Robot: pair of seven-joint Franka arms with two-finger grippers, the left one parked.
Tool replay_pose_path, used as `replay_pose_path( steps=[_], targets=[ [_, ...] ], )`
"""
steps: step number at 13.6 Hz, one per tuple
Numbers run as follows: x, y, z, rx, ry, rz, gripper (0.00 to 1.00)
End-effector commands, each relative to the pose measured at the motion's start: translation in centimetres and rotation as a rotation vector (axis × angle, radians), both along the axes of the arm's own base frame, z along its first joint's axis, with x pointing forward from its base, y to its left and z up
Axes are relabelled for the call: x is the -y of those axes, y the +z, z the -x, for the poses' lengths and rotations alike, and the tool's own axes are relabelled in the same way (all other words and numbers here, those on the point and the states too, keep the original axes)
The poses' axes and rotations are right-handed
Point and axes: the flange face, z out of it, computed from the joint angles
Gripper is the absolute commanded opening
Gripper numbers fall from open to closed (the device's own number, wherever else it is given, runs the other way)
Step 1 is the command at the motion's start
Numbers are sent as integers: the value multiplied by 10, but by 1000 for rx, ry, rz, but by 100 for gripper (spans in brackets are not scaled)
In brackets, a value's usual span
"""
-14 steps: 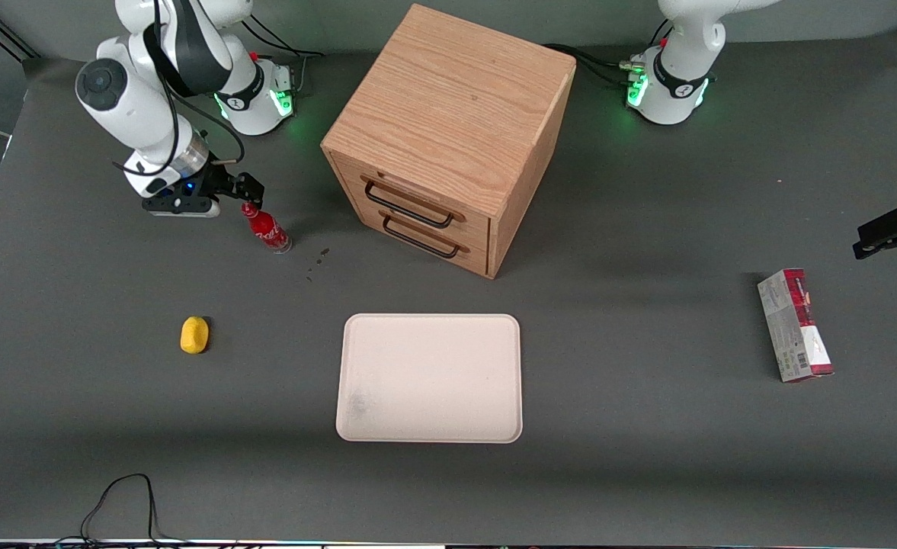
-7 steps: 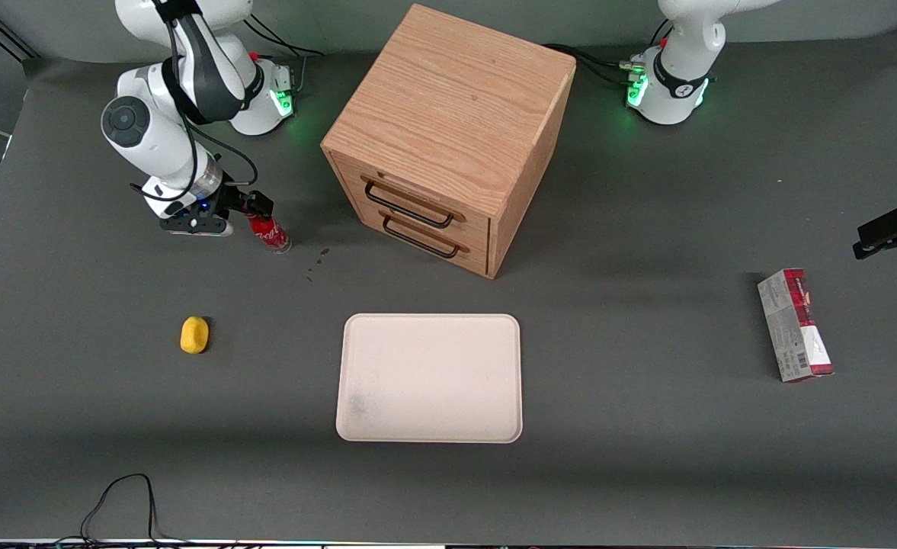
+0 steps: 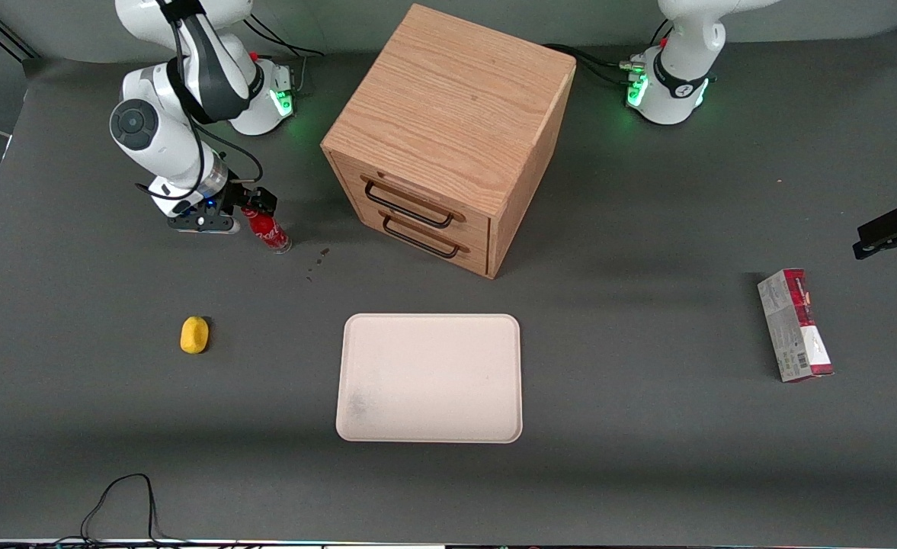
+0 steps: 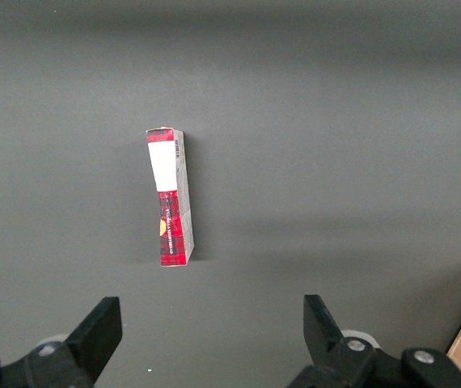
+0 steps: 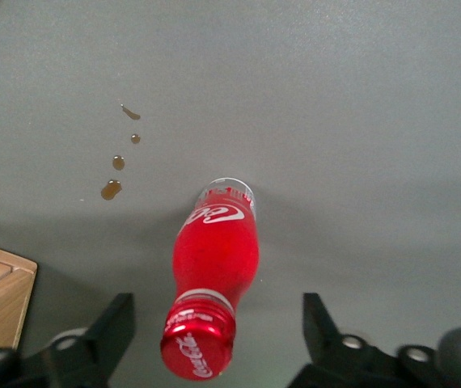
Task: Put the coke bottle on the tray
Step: 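Close the right gripper around the bottle's cap end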
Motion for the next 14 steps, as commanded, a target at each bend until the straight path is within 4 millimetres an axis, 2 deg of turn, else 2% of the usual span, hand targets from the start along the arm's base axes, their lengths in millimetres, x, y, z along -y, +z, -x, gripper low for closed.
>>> replay_pose_path(
  steps=[1, 5, 6, 8, 14],
  targets=[
    [-3, 4, -1, 4, 12, 10, 39],
    [-4, 6, -2, 10, 15, 9, 5],
    [-3, 6, -2, 8, 14, 9, 0],
    [-4, 9, -2, 17, 15, 7, 0],
    [-7, 43, -14, 36, 20, 0, 0]
  ],
)
